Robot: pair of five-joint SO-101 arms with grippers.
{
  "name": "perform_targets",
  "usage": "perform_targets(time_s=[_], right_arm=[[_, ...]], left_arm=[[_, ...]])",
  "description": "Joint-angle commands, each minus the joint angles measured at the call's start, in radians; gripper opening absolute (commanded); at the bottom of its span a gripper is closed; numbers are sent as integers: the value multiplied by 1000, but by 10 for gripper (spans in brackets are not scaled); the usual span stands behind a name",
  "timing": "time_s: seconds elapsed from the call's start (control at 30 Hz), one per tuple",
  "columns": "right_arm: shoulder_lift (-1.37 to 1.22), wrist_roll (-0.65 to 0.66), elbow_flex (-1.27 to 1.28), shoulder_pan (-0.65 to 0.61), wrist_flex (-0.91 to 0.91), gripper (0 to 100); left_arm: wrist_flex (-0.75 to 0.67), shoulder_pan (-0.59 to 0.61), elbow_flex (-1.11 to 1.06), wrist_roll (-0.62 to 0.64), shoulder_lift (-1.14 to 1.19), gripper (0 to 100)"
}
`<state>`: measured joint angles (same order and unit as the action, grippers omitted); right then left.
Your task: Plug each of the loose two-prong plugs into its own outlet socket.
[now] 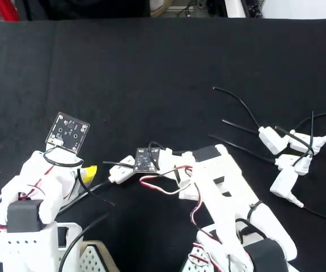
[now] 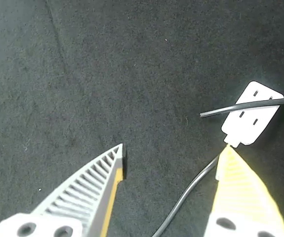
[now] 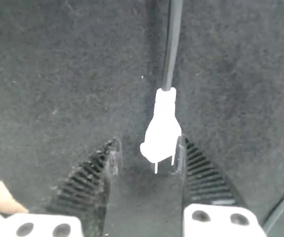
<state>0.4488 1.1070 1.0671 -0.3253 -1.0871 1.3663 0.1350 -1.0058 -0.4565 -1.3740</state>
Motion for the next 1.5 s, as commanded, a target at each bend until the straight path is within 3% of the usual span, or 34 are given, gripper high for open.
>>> perform_targets(time_s=[0.0, 0.2, 0.43, 0.6, 0.83, 0.93, 1.27, 1.47], right_arm=[[-12, -8, 27, -14, 2, 174], [-12, -18, 65, -87, 26, 173], [-13, -51, 102, -87, 121, 171], [-13, -51, 104, -86, 133, 80], [-13, -51, 82, -84, 144, 64], [-13, -52, 48, -84, 133, 10], [-18, -49, -139, 114, 203, 12], [-19, -14, -156, 133, 253, 12]], left_arm=[[8, -4, 10, 0, -9, 300], [8, -4, 10, 0, -9, 300], [8, -4, 10, 0, -9, 300], [9, -4, 10, 0, -9, 300], [9, -4, 10, 0, -9, 300], [9, -4, 10, 0, -9, 300], [9, -4, 10, 0, -9, 300], [9, -4, 10, 0, -9, 300]])
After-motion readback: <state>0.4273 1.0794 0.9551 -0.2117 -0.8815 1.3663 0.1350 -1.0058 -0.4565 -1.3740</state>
